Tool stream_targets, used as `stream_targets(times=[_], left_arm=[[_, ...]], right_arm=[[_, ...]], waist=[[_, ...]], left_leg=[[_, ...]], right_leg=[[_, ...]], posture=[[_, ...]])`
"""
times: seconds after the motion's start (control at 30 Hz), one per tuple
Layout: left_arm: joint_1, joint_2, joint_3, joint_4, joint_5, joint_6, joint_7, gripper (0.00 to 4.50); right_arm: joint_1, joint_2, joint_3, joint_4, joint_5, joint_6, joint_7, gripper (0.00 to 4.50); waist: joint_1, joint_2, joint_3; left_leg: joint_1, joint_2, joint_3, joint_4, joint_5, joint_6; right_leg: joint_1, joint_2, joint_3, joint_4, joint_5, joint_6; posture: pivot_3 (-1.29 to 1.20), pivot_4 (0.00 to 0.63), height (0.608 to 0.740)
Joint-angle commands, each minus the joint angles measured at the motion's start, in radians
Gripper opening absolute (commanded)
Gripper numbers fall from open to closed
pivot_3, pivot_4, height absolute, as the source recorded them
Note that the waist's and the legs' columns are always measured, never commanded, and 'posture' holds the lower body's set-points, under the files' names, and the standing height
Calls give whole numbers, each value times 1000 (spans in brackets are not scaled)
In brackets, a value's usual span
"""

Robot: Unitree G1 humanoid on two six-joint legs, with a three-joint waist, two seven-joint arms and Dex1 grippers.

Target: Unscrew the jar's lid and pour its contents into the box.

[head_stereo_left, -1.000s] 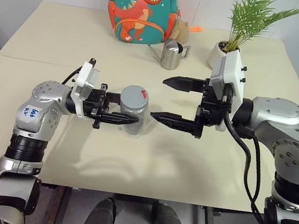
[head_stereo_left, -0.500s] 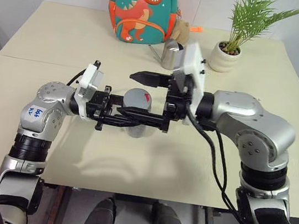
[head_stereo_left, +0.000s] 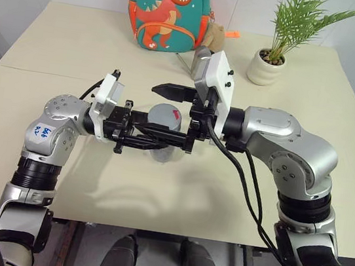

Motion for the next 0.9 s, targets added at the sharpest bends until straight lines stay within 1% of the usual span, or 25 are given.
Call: stream_targets(times=[0.03,0.57,0.9], left_arm=[[-18,2,11,-7,-10,-11,-10,1849],[-24,5,12,6,-5,-19,-13,1849],[-25,5,10,5,-3,-17,-16,1849]], right_arm=[[-1,-34,-64,-15,-6,-5,-12,4476],[60,-163,-155,-88,38,65,-45,4476],[89,-233,-197,-143,86,111,-37,4476]], waist=[[0,0,0],[0,0,0],[2,0,0]], left_leg=[[0,0,0,0,0,0],[0,0,0,0,0,0],[0,0,0,0,0,0]], right_leg=[[0,0,0,0,0,0],[0,0,0,0,0,0],[0,0,0,-1,0,0]], posture=[[0,150,740],[0,150,740],[0,150,740]])
